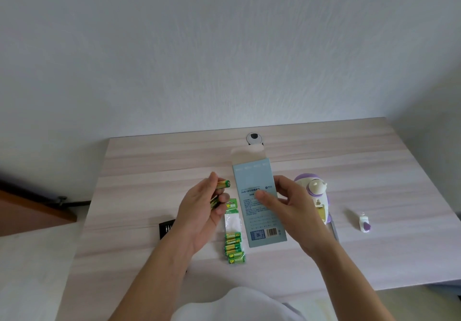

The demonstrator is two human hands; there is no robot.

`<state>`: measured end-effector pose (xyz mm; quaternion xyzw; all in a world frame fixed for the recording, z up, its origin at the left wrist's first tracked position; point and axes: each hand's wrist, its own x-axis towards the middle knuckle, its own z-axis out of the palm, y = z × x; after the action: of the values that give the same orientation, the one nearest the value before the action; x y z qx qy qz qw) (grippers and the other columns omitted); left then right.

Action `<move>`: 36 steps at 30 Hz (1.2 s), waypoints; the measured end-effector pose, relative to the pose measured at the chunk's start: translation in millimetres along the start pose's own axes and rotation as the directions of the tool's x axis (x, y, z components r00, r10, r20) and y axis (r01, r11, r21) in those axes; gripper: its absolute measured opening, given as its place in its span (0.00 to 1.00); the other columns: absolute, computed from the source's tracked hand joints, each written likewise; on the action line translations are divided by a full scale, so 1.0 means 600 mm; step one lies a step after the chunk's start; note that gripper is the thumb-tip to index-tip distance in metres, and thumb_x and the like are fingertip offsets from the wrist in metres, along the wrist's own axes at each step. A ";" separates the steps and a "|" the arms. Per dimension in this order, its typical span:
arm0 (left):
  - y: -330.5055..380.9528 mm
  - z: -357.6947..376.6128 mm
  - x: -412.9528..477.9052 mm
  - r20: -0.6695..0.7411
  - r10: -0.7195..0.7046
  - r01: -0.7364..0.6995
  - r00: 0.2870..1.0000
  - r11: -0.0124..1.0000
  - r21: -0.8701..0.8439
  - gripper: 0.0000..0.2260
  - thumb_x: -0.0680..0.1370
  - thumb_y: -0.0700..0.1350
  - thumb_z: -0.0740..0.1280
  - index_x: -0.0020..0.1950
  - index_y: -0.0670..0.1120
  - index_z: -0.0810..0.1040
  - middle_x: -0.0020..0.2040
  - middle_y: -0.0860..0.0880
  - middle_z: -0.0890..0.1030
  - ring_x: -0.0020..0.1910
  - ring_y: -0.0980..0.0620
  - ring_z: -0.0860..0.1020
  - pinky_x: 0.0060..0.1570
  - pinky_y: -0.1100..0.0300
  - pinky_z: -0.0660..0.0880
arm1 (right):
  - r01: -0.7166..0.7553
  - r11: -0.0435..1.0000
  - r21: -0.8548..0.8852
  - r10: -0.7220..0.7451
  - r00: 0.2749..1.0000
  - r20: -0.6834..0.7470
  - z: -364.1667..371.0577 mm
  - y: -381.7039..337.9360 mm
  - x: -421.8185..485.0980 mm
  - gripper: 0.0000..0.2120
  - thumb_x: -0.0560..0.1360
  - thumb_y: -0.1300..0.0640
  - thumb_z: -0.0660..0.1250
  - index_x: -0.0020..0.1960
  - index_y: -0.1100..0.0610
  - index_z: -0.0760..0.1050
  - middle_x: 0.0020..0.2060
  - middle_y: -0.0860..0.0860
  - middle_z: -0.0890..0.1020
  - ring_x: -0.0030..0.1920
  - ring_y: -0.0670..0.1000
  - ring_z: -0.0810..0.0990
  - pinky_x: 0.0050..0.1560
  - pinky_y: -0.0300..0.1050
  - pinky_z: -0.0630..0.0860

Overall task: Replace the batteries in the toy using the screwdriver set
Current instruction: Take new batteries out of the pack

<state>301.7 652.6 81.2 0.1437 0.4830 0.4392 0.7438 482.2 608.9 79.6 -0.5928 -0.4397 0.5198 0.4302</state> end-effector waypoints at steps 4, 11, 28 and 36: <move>0.021 0.005 -0.004 0.049 0.186 -0.190 0.981 0.977 0.093 0.08 0.73 0.44 0.70 0.49 0.42 0.79 0.38 0.48 0.79 0.35 0.54 0.74 0.27 0.67 0.70 | -0.027 0.999 -0.029 0.028 1.000 0.013 -0.001 0.004 -0.002 0.08 0.78 0.54 0.70 0.56 0.48 0.78 0.49 0.42 0.85 0.45 0.50 0.87 0.44 0.50 0.85; 0.060 0.027 0.003 0.345 0.554 -0.621 0.758 0.451 0.640 0.02 0.78 0.42 0.71 0.48 0.48 0.79 0.40 0.55 0.82 0.35 0.58 0.75 0.34 0.69 0.69 | -0.001 0.998 -0.057 0.002 1.000 0.020 0.001 0.002 -0.002 0.08 0.77 0.53 0.71 0.56 0.49 0.79 0.50 0.44 0.85 0.45 0.52 0.87 0.46 0.59 0.84; 0.080 0.044 0.008 0.685 0.459 -0.748 0.566 -0.066 0.661 0.06 0.79 0.44 0.69 0.53 0.48 0.86 0.46 0.55 0.81 0.46 0.56 0.79 0.43 0.68 0.73 | 0.055 0.998 0.036 -0.057 0.997 0.053 0.006 -0.003 -0.012 0.11 0.76 0.54 0.70 0.58 0.51 0.78 0.53 0.46 0.85 0.49 0.53 0.87 0.49 0.61 0.84; 0.080 0.038 -0.011 0.207 0.371 -0.413 0.905 0.882 0.228 0.20 0.62 0.34 0.57 0.49 0.44 0.80 0.44 0.50 0.73 0.40 0.55 0.69 0.39 0.62 0.65 | 0.059 0.998 0.033 -0.059 0.998 0.018 0.004 -0.002 -0.006 0.16 0.72 0.48 0.70 0.58 0.51 0.78 0.54 0.45 0.85 0.50 0.52 0.86 0.48 0.58 0.84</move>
<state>295.1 680.0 127.0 0.3714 0.4382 0.4992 0.6486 479.6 605.9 81.2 -0.5675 -0.4526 0.5198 0.4506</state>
